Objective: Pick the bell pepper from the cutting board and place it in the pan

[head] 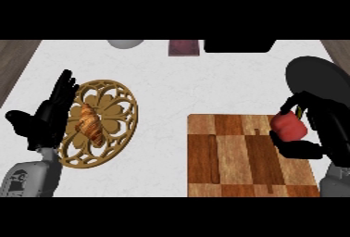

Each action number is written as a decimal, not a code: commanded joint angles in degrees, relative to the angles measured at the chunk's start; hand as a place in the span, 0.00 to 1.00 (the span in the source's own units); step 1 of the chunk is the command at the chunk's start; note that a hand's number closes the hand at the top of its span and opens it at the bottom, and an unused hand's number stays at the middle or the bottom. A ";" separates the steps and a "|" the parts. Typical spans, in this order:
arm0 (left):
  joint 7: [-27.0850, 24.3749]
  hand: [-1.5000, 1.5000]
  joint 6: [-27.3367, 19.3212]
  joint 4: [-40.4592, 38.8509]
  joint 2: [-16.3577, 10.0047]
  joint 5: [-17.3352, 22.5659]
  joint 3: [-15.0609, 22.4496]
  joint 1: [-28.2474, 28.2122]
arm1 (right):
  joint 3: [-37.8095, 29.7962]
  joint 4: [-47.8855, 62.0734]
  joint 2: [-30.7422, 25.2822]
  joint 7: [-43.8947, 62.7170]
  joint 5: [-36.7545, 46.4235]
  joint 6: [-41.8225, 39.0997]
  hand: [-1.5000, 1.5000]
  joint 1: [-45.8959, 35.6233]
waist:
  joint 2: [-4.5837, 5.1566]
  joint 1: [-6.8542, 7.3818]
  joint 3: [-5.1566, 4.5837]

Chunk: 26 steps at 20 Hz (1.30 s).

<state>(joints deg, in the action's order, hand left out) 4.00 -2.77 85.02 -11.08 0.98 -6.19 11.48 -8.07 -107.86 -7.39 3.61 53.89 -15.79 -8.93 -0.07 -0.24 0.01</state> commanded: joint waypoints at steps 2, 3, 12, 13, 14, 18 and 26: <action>1.71 0.50 0.13 2.15 -0.39 0.21 -0.02 0.13 | -12.94 7.14 -0.66 -0.10 -13.65 -1.76 1.00 -7.27 | 0.11 0.64 0.08; 3.20 0.50 0.52 3.81 -1.00 0.53 -0.21 -0.22 | -14.07 9.14 -1.48 -1.22 -12.60 1.55 1.00 -7.81 | 0.09 0.71 0.06; -1.53 0.50 -1.30 -2.41 2.15 -2.33 1.85 2.33 | -24.68 47.17 -19.82 -18.13 -12.33 11.01 1.00 -21.17 | 0.85 1.85 0.12; -0.04 0.50 0.48 -2.38 -0.33 -0.48 -0.33 4.00 | -23.28 50.58 -20.50 -17.84 -10.27 13.13 1.00 -23.57 | 0.66 1.73 0.08; 0.78 0.50 -0.39 0.23 1.73 -1.39 2.07 2.31 | -24.39 55.14 -21.98 -19.90 -9.76 15.09 1.00 -24.96 | 1.04 3.08 0.19; 0.89 0.50 0.05 0.20 2.01 -0.77 2.13 3.48 | -24.60 64.79 -25.99 -23.99 -5.01 24.00 1.00 -27.13 | 1.62 4.26 0.29; -0.68 0.50 -0.57 -0.68 3.97 -2.15 4.25 4.68 | -27.57 80.34 -28.59 -29.47 -4.77 32.87 1.00 -31.14 | 2.53 5.53 0.54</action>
<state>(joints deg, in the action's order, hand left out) 4.19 -2.43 84.24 -8.79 0.00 -3.61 16.02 -34.45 -33.99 -35.21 -23.65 48.77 12.69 -38.04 2.04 4.50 0.43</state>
